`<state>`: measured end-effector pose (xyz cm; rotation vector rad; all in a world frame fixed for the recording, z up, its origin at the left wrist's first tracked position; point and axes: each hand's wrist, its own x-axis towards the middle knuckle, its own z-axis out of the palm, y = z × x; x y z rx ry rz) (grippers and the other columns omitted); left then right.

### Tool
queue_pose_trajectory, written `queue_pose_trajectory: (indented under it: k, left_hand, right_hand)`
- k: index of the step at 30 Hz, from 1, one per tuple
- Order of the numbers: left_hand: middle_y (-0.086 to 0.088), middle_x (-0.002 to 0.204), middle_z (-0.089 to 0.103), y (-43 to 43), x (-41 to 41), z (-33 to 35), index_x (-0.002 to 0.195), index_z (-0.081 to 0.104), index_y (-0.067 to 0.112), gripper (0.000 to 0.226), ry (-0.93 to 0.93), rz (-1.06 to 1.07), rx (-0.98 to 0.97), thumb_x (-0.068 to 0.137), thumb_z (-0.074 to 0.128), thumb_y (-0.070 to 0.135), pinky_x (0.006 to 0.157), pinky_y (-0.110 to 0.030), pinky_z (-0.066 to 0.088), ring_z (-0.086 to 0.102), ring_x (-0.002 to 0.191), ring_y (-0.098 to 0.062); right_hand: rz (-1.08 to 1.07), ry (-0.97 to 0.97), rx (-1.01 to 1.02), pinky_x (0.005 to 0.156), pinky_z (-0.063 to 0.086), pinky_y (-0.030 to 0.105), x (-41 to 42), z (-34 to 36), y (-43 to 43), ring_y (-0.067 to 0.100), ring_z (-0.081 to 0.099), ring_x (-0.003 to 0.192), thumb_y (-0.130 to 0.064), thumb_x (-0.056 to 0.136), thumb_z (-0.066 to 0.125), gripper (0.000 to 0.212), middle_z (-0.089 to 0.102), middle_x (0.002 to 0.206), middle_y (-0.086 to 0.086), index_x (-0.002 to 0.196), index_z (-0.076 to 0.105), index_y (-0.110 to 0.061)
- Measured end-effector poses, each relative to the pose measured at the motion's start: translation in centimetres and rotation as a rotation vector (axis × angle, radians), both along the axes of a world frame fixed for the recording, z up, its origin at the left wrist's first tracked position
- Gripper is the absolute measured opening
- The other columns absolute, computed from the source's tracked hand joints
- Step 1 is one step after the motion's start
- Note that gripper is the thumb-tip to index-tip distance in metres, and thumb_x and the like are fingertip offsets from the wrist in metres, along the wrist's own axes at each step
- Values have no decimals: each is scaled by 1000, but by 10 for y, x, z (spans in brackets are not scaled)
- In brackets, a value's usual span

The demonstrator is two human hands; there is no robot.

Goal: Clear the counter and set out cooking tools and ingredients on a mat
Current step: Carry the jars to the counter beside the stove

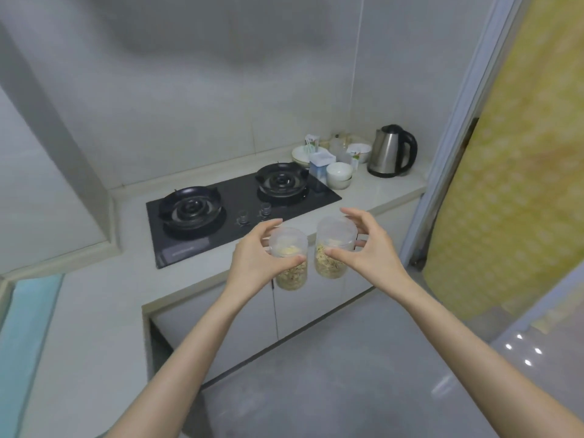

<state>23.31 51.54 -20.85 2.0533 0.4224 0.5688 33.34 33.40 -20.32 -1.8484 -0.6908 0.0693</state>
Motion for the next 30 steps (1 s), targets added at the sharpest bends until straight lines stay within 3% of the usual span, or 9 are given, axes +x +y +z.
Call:
queue_pose_trajectory:
  k: [2, 4, 10, 17, 21, 25, 30]
  left_hand:
    - [12, 117, 62, 4, 46, 1, 125, 57, 28, 76, 3, 5, 6, 56, 88, 33, 91, -29, 51, 56, 108, -2]
    - [13, 115, 63, 10, 85, 1, 124, 57, 29, 76, 6, 5, -2, 55, 88, 35, 92, -32, 51, 57, 108, -2]
    - [13, 114, 64, 23, 196, -5, 123, 56, 32, 75, 29, -27, -18, 56, 88, 32, 91, -27, 51, 59, 103, -1]
    - [18, 108, 64, 36, 324, -36, 123, 56, 33, 75, 79, -116, -24, 54, 87, 35, 91, -32, 52, 60, 100, 0]
    - [16, 109, 65, 42, 402, -50, 124, 56, 31, 76, 154, -180, -31, 54, 85, 36, 92, -32, 52, 60, 101, -4]
    - [11, 122, 60, 46, 477, -59, 129, 54, 28, 77, 231, -230, -22, 59, 83, 39, 100, -32, 45, 55, 113, -8]
    - [6, 131, 52, 45, 558, -68, 132, 52, 22, 69, 310, -285, 9, 68, 79, 26, 102, -27, 40, 48, 121, -11]
  right_hand:
    - [0, 0, 9, 87, 44, 12, 45, 6, 2, -1, 47, 115, -19, 68, 84, 73, 51, 117, -23, 130, 48, -30]
    - [-7, 1, 13, 88, 43, 13, 85, 8, 4, -2, 47, 115, -19, 68, 84, 72, 48, 114, -29, 130, 48, -30]
    - [-65, 15, -9, 83, 43, 12, 194, -1, 10, -6, 48, 110, -19, 67, 84, 72, 53, 119, -18, 128, 48, -31]
    - [-141, 31, -75, 77, 42, 7, 312, -24, 19, -5, 47, 105, -19, 69, 83, 72, 51, 120, -14, 131, 47, -28]
    - [-176, 45, -148, 78, 46, 14, 383, -35, 27, 5, 50, 105, -21, 69, 83, 72, 52, 117, -13, 131, 46, -28]
    - [-181, 53, -226, 85, 46, 20, 451, -47, 35, 7, 50, 105, -20, 68, 84, 75, 53, 115, -13, 132, 45, -25]
    - [-181, 55, -289, 93, 45, 27, 534, -63, 44, 8, 48, 111, -20, 71, 82, 75, 52, 123, -10, 135, 42, -23]
